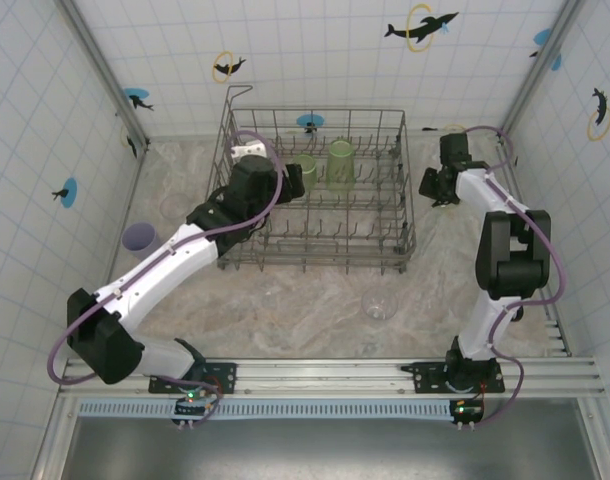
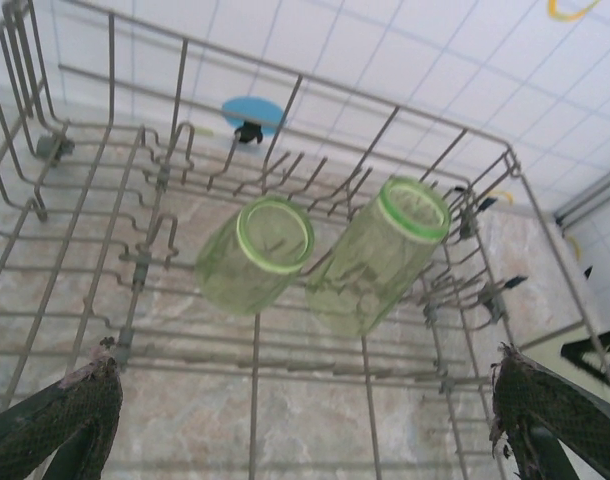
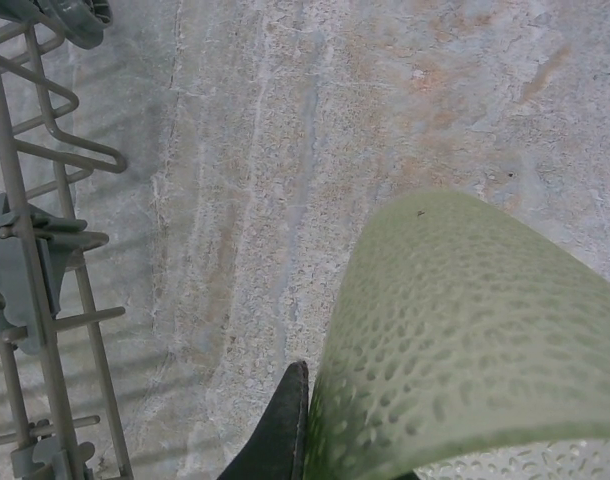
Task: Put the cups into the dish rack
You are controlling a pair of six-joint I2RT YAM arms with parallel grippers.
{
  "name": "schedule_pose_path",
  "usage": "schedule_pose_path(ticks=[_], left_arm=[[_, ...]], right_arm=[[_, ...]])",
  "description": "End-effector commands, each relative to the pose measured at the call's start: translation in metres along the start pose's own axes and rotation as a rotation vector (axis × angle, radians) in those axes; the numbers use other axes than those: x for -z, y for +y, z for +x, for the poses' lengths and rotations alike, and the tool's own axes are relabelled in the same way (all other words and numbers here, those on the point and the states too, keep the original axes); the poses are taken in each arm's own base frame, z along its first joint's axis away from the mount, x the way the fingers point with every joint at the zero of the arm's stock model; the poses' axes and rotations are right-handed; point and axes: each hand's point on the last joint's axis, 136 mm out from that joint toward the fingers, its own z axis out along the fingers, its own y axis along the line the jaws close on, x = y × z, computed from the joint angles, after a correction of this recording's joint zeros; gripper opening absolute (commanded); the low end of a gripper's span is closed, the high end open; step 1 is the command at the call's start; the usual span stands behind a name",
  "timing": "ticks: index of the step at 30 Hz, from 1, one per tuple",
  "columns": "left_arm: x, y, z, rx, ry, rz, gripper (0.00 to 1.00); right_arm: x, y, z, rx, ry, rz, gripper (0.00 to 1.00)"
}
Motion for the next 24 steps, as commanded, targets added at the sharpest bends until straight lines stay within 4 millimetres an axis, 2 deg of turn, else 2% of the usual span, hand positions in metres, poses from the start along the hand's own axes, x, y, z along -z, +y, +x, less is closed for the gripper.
schedule_pose_path(ticks=[1,11,18,24], left_arm=[[-0.002,-0.006,-0.012,-0.025,-0.033,-0.007,0.97],[-0.010,-0.017,0.004,-0.074,0.008,0.074,0.97],[-0.009,-0.037,0.011,-0.123,0.068,0.184,0.97],[-0.007,-0.040,0.019,-0.151,0.107,0.223,0.97]], right_arm=[[0.013,0.007,0.003,0.004,0.000,-0.052,0.00],[0.037,0.010,0.005,-0.022,-0.033,-0.061,0.00],[0.051,0.022,-0.002,-0.046,-0.087,-0.060,0.00],[0.067,0.039,-0.012,-0.050,-0.135,-0.066,0.00]])
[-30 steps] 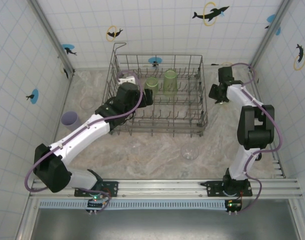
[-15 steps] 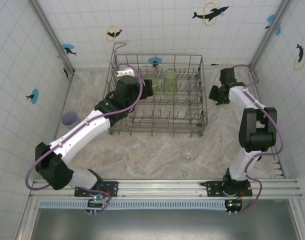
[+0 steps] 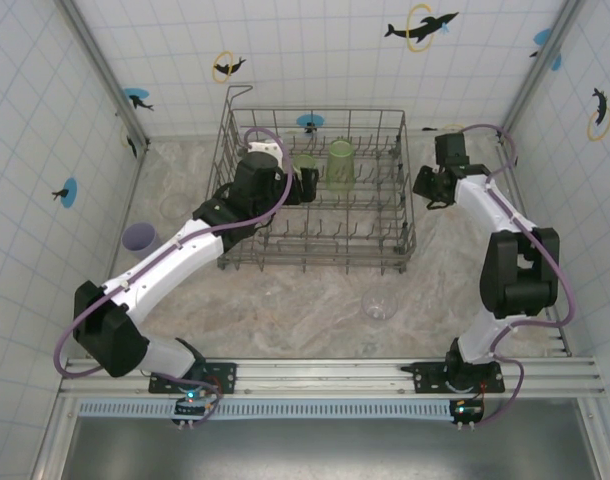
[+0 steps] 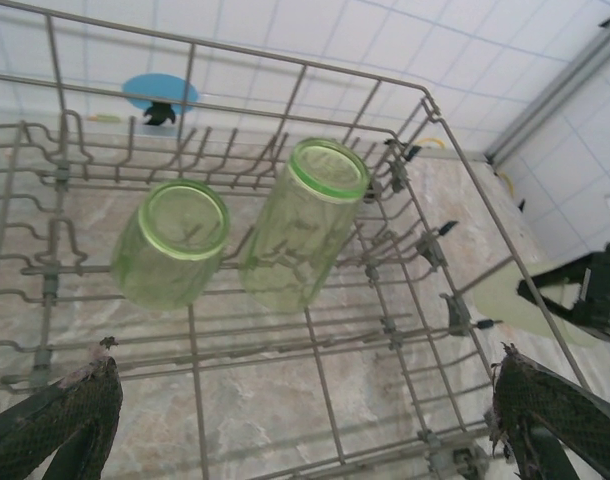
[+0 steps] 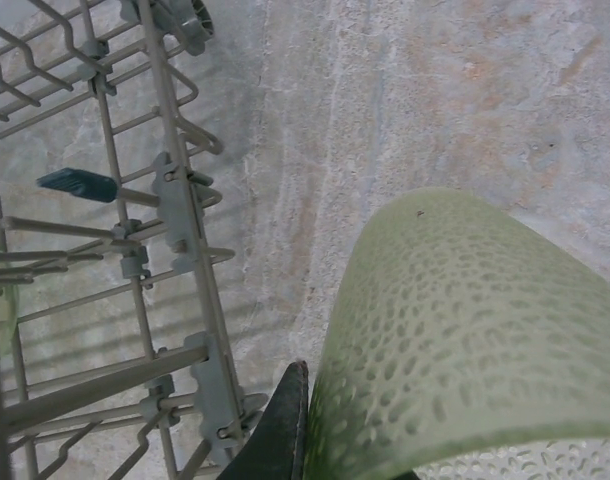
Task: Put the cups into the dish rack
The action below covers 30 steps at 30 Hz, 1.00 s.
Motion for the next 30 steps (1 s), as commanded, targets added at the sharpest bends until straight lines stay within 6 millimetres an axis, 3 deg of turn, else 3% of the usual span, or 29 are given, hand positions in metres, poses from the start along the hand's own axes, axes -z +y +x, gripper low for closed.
schedule_pose_path(ticks=[1,8,19,30], left_arm=[[0.002,-0.007,-0.002,-0.048,0.018,0.044,0.97],[0.004,-0.004,-0.005,-0.027,0.004,0.037,0.97],[-0.005,-0.009,-0.013,0.020,-0.001,0.042,0.97],[-0.027,-0.024,-0.029,0.057,0.019,0.084,0.97]], right_arm=[[0.025,0.012,-0.021,-0.012,-0.089,-0.002,0.00],[0.049,0.023,-0.025,0.015,-0.122,-0.036,0.00],[0.112,0.044,-0.054,0.054,-0.260,-0.201,0.00],[0.141,0.076,-0.057,0.080,-0.308,-0.396,0.00]])
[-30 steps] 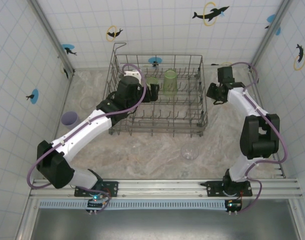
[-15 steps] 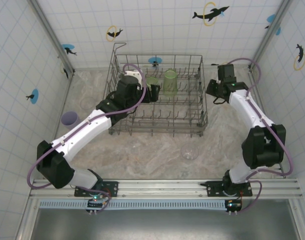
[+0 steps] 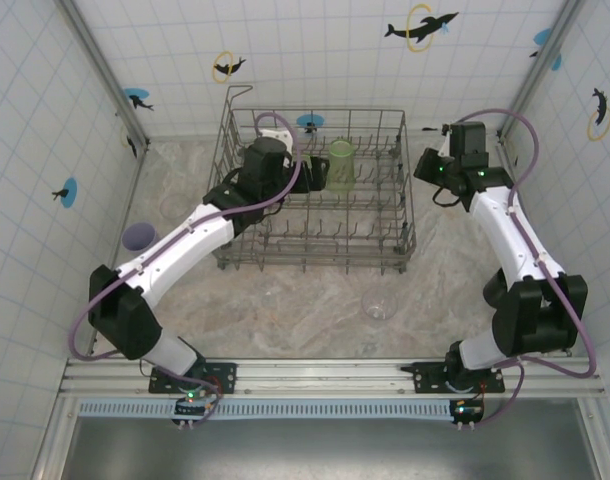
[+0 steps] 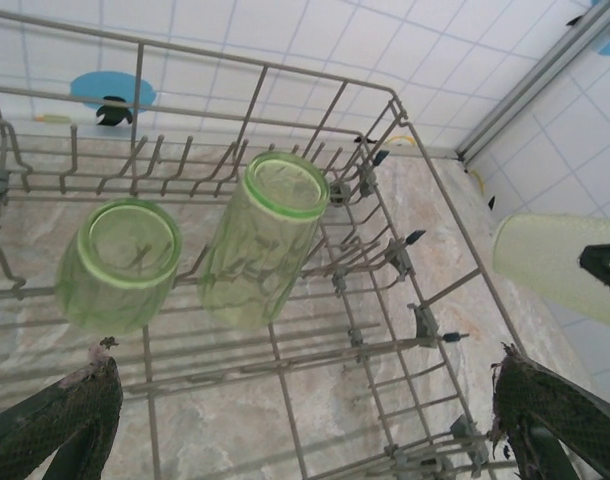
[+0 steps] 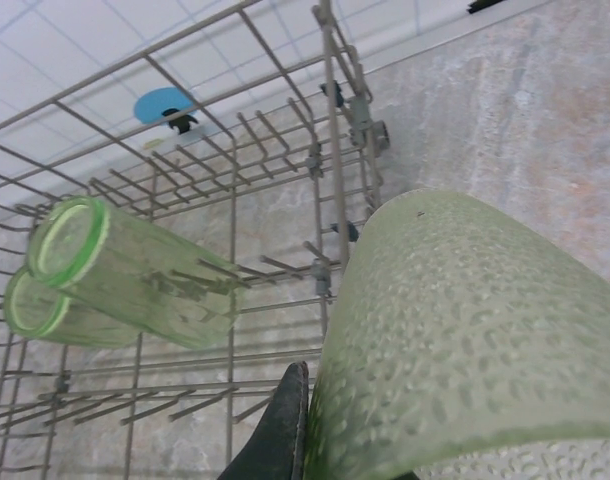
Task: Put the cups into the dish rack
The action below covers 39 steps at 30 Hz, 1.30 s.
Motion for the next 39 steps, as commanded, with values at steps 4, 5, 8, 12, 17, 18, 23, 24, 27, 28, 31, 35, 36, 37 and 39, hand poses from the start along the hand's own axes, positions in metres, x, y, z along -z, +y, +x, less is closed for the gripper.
schedule_pose_path(ticks=[4,5,8,12,17,18,23,24,27,28,31,35,36,37,39], left_arm=[[-0.012,-0.012,-0.019,0.067,-0.002,0.064,0.97],[-0.015,-0.012,-0.021,0.082,-0.002,0.075,0.97],[-0.021,-0.014,-0.025,0.135,0.004,0.120,0.97],[-0.028,-0.016,-0.031,0.236,0.022,0.218,0.97],[-0.034,-0.017,-0.037,0.357,0.037,0.327,0.97],[-0.035,-0.019,-0.039,0.367,0.036,0.342,0.97],[-0.043,-0.033,-0.040,0.433,0.066,0.435,0.97],[-0.045,-0.035,-0.041,0.449,0.072,0.452,0.97],[-0.049,-0.043,-0.043,0.482,0.094,0.503,0.97],[-0.050,-0.044,-0.043,0.493,0.100,0.514,0.97],[-0.050,-0.050,-0.044,0.517,0.110,0.550,0.97],[-0.048,-0.055,-0.045,0.547,0.124,0.590,0.97],[-0.048,-0.056,-0.046,0.556,0.129,0.603,0.97],[-0.047,-0.059,-0.045,0.564,0.136,0.617,0.97],[-0.045,-0.064,-0.045,0.579,0.152,0.653,0.97]], right_arm=[[0.035,0.053,-0.030,0.024,-0.142,-0.272,0.00],[0.036,0.059,-0.028,0.021,-0.146,-0.311,0.00],[0.040,0.073,-0.021,0.006,-0.150,-0.426,0.00],[0.047,0.090,-0.012,-0.017,-0.181,-0.591,0.00],[0.053,0.102,0.000,-0.048,-0.189,-0.741,0.00],[0.055,0.105,0.003,-0.049,-0.183,-0.768,0.00],[0.066,0.116,0.012,-0.043,-0.191,-0.871,0.00],[0.068,0.118,0.013,-0.036,-0.197,-0.884,0.00],[0.075,0.124,0.015,-0.023,-0.208,-0.921,0.00],[0.078,0.126,0.015,-0.021,-0.212,-0.935,0.00],[0.088,0.134,0.015,-0.025,-0.220,-1.002,0.00],[0.094,0.139,0.015,-0.035,-0.223,-1.056,0.00],[0.094,0.141,0.016,-0.034,-0.221,-1.063,0.00],[0.094,0.143,0.016,-0.032,-0.219,-1.069,0.00],[0.094,0.147,0.017,-0.028,-0.212,-1.080,0.00]])
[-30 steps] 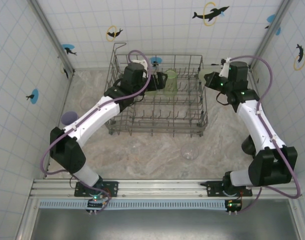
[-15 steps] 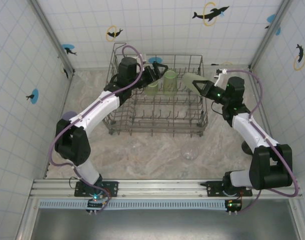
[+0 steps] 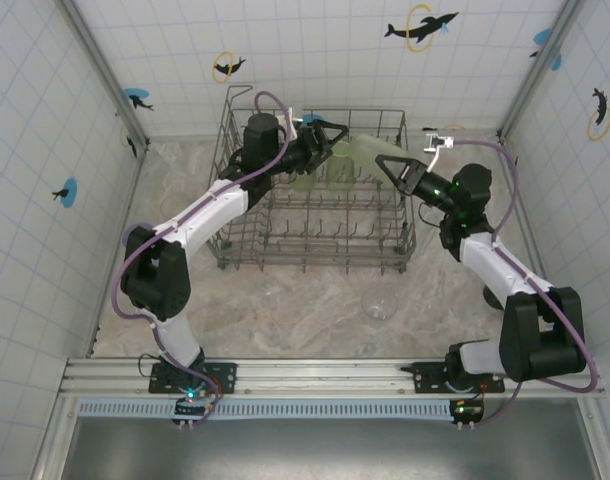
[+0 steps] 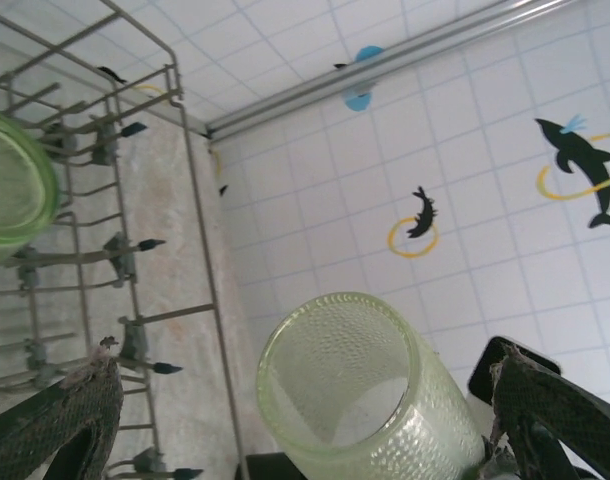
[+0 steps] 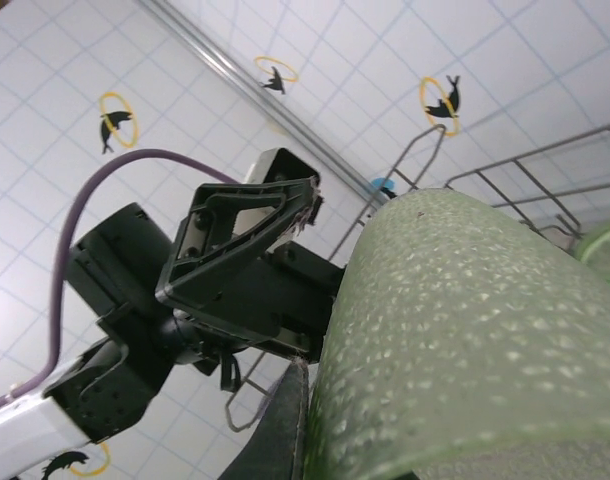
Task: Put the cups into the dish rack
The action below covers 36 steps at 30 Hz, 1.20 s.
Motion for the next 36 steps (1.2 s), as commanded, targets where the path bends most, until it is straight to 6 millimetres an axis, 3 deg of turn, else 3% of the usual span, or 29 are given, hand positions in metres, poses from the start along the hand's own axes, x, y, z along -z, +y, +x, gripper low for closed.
schedule_pose_path(ticks=[1,15,22,30,32,36], left_arm=[[-0.004,-0.023,0.002,0.027,0.044,0.109,0.97],[-0.003,-0.026,0.011,0.096,0.078,0.162,0.97],[-0.003,-0.028,0.019,0.105,0.092,0.174,0.87],[-0.007,-0.035,0.031,0.110,0.126,0.196,0.70],[-0.007,-0.035,0.031,0.112,0.125,0.199,0.60],[-0.007,-0.038,0.031,0.112,0.128,0.212,0.25]], right_arm=[[-0.004,0.024,-0.004,0.050,-0.012,-0.094,0.00],[-0.016,0.044,-0.002,0.038,-0.006,-0.184,0.00],[-0.023,0.045,-0.001,0.039,-0.005,-0.194,0.00],[-0.031,0.044,-0.005,0.044,-0.014,-0.198,0.00],[-0.032,0.043,-0.008,0.041,-0.022,-0.195,0.00],[-0.035,0.044,-0.009,0.036,-0.021,-0.201,0.00]])
